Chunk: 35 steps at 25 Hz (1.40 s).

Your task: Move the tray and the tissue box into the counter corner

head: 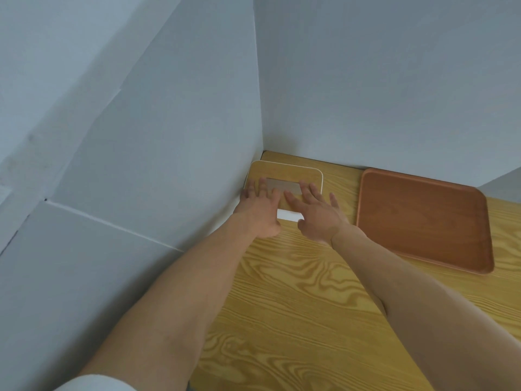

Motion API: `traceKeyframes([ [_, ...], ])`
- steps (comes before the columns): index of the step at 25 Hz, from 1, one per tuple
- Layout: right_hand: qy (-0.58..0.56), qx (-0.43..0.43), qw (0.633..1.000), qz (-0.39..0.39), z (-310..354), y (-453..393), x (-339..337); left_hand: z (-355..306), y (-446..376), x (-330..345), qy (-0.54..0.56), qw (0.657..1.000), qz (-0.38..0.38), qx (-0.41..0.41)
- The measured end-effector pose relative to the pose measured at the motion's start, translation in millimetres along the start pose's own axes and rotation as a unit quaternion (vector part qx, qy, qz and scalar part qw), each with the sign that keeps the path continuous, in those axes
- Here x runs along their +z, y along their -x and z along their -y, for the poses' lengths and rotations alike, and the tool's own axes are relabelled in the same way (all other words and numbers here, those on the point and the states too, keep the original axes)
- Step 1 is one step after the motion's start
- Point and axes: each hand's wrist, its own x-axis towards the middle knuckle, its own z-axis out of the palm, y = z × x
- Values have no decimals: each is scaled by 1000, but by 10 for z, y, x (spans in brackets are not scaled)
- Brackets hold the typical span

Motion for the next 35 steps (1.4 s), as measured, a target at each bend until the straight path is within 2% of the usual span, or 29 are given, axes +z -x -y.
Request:
traceKeyframes([
  [16,-7,16,999,-30,-218,-433,-196,57,-509,-282,-8,1000,-12,14],
  [27,-11,7,998,-61,-319,-645,-279,74,-791,-312,-10,998,-53,13],
  [35,33,11,998,-59,-274,-647,-338,59,-763,-357,1,999,-34,7],
])
